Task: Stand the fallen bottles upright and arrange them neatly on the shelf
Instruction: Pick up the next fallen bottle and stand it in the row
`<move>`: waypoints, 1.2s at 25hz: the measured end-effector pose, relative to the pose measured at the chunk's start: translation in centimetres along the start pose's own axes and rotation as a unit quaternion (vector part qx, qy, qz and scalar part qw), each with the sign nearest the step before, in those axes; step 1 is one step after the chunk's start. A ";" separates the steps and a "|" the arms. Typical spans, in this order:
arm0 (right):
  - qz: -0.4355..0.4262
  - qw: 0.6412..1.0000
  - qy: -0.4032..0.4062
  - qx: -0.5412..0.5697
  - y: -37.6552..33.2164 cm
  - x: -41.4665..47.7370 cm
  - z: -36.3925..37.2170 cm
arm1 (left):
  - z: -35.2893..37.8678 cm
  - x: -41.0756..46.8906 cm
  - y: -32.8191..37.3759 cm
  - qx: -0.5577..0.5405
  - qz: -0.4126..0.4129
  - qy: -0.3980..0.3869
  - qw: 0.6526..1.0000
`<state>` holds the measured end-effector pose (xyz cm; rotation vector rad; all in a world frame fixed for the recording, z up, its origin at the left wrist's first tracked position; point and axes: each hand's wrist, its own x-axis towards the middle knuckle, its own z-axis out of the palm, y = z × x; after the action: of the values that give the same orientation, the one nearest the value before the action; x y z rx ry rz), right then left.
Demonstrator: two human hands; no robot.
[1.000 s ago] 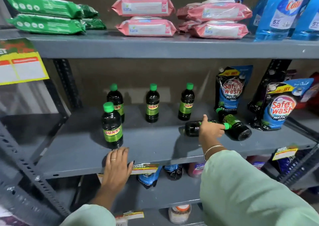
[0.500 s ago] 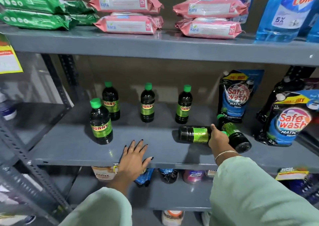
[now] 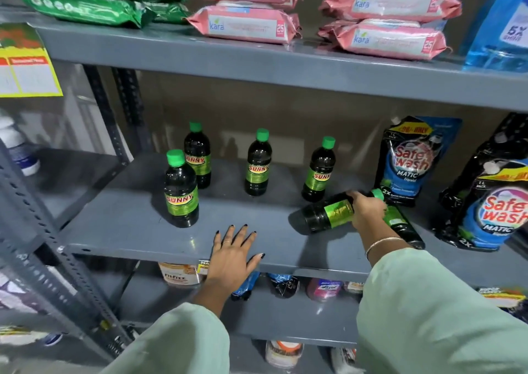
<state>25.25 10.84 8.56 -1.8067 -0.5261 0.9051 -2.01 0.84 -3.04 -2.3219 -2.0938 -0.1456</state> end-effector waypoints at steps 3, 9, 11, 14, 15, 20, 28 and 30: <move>-0.128 0.988 -0.010 -0.088 -1.8 -1.7 2.1 | 0.1 0.0 -0.1 -0.002 0.006 0.010 1.000; -0.354 0.901 -0.107 -0.228 -2.8 -6.8 6.7 | -0.7 0.0 -2.3 -0.023 0.021 0.025 0.999; -0.390 0.880 -0.133 -0.238 -2.8 -8.4 7.9 | -0.8 -0.3 -3.7 -0.031 0.005 0.031 0.999; -0.404 0.866 -0.171 -0.241 -2.5 -10.2 9.5 | -1.0 -0.9 -5.6 -0.033 -0.001 0.037 0.999; -0.404 0.862 -0.186 -0.241 -2.4 -10.6 9.9 | -1.0 -1.0 -6.0 -0.030 0.002 0.036 0.999; -0.412 0.851 -0.221 -0.241 -1.9 -12.2 10.8 | -1.1 -1.2 -6.9 -0.030 0.024 0.032 0.999; -0.388 0.864 -0.231 -0.222 -1.3 -13.0 10.3 | -1.1 -1.4 -6.9 -0.029 0.028 0.031 0.999; -0.381 0.872 -0.230 -0.204 -0.8 -13.2 10.3 | -1.3 -1.4 -6.8 -0.030 0.029 0.029 0.999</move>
<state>9.01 7.97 11.56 -1.4977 -1.7039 0.6714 -9.01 0.05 -2.28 -2.3781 -2.0205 -0.2766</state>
